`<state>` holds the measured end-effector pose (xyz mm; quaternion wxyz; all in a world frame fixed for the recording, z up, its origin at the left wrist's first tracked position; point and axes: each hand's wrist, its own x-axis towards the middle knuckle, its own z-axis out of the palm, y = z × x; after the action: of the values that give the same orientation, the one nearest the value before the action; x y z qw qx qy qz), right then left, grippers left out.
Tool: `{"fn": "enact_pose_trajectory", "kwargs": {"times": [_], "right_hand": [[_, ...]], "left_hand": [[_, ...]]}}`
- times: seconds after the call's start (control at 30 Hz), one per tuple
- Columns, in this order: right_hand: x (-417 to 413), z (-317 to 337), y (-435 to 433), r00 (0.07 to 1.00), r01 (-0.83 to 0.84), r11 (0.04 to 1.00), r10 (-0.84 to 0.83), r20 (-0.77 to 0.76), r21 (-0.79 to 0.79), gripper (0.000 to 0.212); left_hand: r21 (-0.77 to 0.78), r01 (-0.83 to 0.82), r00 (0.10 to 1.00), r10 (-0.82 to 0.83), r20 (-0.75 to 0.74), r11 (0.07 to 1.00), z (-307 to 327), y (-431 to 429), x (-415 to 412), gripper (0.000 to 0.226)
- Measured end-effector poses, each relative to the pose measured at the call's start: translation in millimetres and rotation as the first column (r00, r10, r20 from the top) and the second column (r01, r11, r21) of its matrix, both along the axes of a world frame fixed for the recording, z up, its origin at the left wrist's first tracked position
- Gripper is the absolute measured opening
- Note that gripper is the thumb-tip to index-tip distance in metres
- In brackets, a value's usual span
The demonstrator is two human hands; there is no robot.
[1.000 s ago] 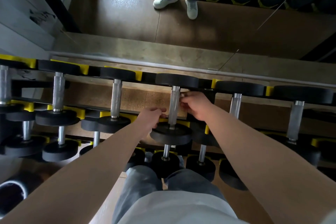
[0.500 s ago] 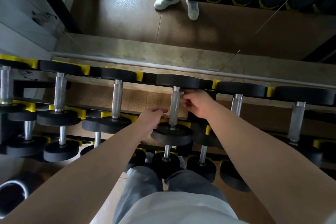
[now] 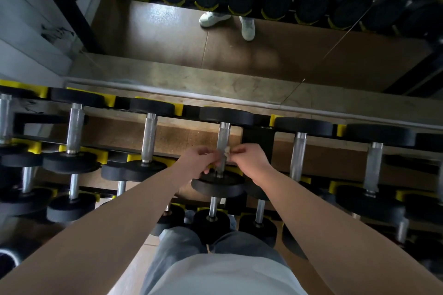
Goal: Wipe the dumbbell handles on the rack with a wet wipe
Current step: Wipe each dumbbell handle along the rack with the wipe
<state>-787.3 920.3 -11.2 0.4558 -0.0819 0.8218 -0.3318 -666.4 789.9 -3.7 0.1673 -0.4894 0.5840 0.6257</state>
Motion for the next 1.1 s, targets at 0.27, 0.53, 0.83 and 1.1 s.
{"fn": "enact_pose_trajectory", "kwargs": {"times": [0.27,0.53,0.83,1.1], "right_hand": [[5,15,-8,0.999,-0.022,0.988,0.016,-0.039,-0.156,0.012],[-2,14,-7,0.949,0.258,0.943,-0.206,0.238,-0.212,0.018],[-9,-4,9,0.899,0.350,0.933,-0.310,0.309,-0.082,0.017],[-4,-4,3,0.936,0.214,0.975,-0.186,0.298,-0.065,0.012]], "left_hand": [[0.077,-0.188,0.982,0.190,-0.022,0.979,12,3,-8,0.026],[-0.056,-0.205,0.978,0.202,-0.056,0.977,7,-15,-29,0.019],[-0.005,-0.142,0.989,0.142,0.048,0.990,1,-11,-31,0.021],[0.042,-0.177,0.980,0.173,0.095,0.983,3,-9,-28,0.021]]}}
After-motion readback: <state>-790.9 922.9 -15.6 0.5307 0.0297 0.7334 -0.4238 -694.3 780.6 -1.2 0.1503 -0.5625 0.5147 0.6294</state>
